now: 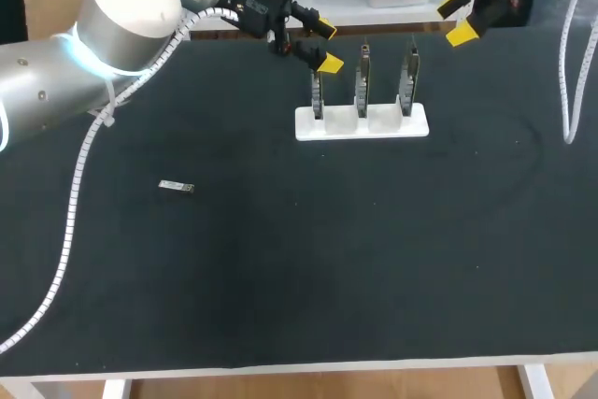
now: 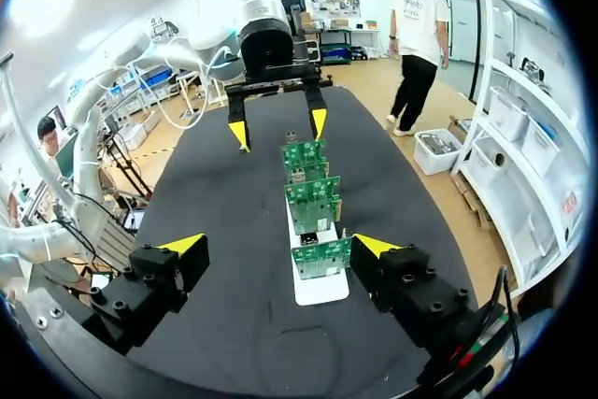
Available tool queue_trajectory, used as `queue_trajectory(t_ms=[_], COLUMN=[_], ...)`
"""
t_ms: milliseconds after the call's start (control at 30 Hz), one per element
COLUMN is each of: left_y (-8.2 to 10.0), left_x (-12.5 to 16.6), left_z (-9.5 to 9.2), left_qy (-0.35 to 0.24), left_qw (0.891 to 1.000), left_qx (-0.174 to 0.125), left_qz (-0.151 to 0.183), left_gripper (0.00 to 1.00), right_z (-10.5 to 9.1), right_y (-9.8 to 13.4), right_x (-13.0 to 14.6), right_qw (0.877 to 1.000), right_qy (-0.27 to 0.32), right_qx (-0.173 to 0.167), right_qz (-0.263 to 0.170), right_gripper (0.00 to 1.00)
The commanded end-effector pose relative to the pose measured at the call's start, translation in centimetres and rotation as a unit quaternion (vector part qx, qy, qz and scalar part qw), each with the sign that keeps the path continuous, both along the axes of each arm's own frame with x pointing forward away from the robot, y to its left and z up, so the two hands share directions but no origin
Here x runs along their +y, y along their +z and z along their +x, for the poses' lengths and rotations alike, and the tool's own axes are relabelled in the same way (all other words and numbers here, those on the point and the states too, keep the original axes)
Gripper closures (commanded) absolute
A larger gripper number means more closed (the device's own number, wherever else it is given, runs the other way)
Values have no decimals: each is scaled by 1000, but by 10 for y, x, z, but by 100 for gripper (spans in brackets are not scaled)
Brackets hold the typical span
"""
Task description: Pick up the optical module with the left hand, and insert it into the network port with the right hand.
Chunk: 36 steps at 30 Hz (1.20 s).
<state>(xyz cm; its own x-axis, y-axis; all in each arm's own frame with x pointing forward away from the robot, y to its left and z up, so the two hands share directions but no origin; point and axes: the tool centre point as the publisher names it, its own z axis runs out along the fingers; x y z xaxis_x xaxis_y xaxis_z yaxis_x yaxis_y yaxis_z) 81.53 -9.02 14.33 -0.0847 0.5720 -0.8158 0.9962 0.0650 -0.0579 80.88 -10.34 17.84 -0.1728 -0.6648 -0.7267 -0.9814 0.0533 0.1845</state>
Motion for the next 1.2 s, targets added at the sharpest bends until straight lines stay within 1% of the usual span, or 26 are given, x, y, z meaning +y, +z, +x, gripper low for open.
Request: queue_trajectory(t_ms=[33, 233, 300, 700, 900, 1067, 1200], left_y=[0, 0, 0, 0, 13, 28, 38], left_x=[-1, -1, -1, -1, 9, 15, 23], left_z=[1, 1, 1, 1, 7, 12, 9], left_qy=[0, 0, 0, 0, 11, 13, 19], left_qw=[1000, 1000, 1000, 1000, 1000, 999, 998], left_qx=[1, 1, 1, 1, -21, -41, -56], left_qz=[2, 2, 2, 2, -17, -31, -25], left_gripper=[0, 0, 0, 0, 0, 0, 0], right_z=[-7, -7, -6, -5, -5, -5, -5], right_y=[-2, -3, -3, -2, -2, -2, -2], right_x=[0, 0, 0, -1, -1, -1, -1], right_qw=[999, 999, 1000, 999, 999, 999, 999], right_qy=[-30, -25, -19, -24, -24, -24, -24], right_qx=[-28, -26, -21, -20, -20, -20, -20], right_qz=[-5, 1, 11, 9, 9, 9, 9], right_gripper=[0, 0, 0, 0, 0, 0, 0])
